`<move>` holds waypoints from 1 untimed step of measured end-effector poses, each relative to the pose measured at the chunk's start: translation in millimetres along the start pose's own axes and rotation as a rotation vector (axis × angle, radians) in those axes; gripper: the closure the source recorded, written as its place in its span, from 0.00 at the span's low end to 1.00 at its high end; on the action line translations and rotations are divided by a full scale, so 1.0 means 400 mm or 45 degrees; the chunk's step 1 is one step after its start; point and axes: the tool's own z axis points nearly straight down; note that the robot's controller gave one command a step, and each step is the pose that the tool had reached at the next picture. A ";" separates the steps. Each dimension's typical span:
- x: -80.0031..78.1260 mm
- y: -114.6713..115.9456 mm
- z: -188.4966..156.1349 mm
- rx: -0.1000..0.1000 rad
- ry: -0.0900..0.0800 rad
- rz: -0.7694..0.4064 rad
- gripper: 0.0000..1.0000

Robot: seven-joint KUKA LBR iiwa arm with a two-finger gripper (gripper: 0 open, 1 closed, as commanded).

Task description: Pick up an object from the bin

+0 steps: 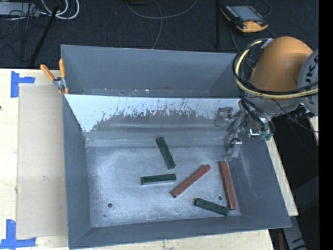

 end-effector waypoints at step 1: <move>0.076 0.012 0.303 -0.002 0.002 0.052 0.00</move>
Offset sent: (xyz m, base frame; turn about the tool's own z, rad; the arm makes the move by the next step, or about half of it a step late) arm -0.0285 0.0042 -0.1157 0.0411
